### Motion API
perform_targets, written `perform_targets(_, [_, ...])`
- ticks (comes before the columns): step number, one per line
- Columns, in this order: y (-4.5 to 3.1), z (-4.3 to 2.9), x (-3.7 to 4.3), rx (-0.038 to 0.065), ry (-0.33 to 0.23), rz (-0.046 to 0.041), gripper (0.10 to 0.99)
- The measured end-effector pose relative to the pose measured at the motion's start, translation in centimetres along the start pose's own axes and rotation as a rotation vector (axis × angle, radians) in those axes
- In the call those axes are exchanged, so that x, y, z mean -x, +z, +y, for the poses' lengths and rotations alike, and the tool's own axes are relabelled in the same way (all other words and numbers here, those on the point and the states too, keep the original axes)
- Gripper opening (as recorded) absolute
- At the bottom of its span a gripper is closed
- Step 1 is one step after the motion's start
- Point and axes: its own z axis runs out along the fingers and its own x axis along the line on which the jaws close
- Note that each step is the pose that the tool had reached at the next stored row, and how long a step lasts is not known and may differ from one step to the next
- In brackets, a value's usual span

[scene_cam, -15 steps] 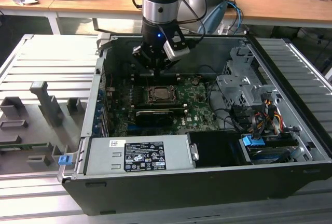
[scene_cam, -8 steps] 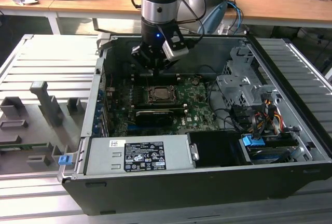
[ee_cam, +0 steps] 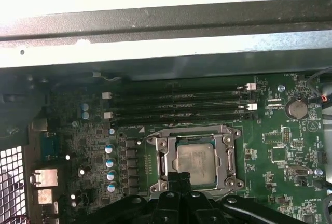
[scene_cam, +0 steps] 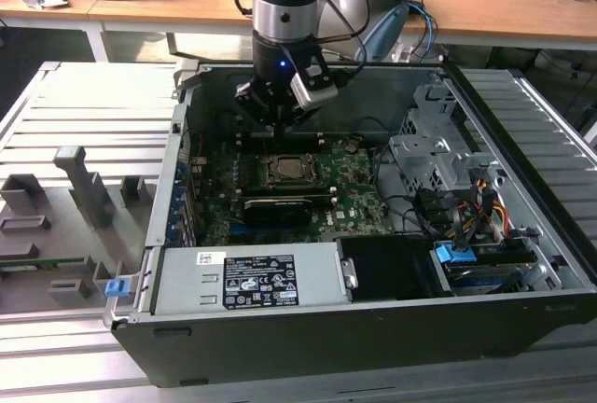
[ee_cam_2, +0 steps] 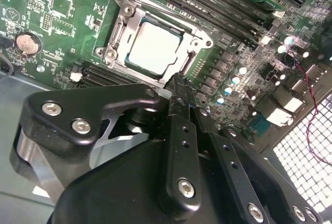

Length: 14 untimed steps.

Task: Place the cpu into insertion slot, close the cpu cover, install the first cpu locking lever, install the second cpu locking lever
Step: 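Install the first cpu locking lever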

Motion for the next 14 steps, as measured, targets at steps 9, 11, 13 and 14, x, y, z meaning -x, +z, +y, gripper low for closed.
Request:
perform_targets(9, [0.01,-0.04,-0.43,0.003,0.0,0.0001,0.106])
perform_targets(11, [0.05,-0.04,-0.59,0.016,0.0,-0.0001,0.106])
perform_targets(13, [0.11,-0.06,-0.95,0.021,0.0,-0.0008,0.106])
perform_targets(14, [0.13,-0.08,-1.29,0.021,-0.003,-0.0011,0.106])
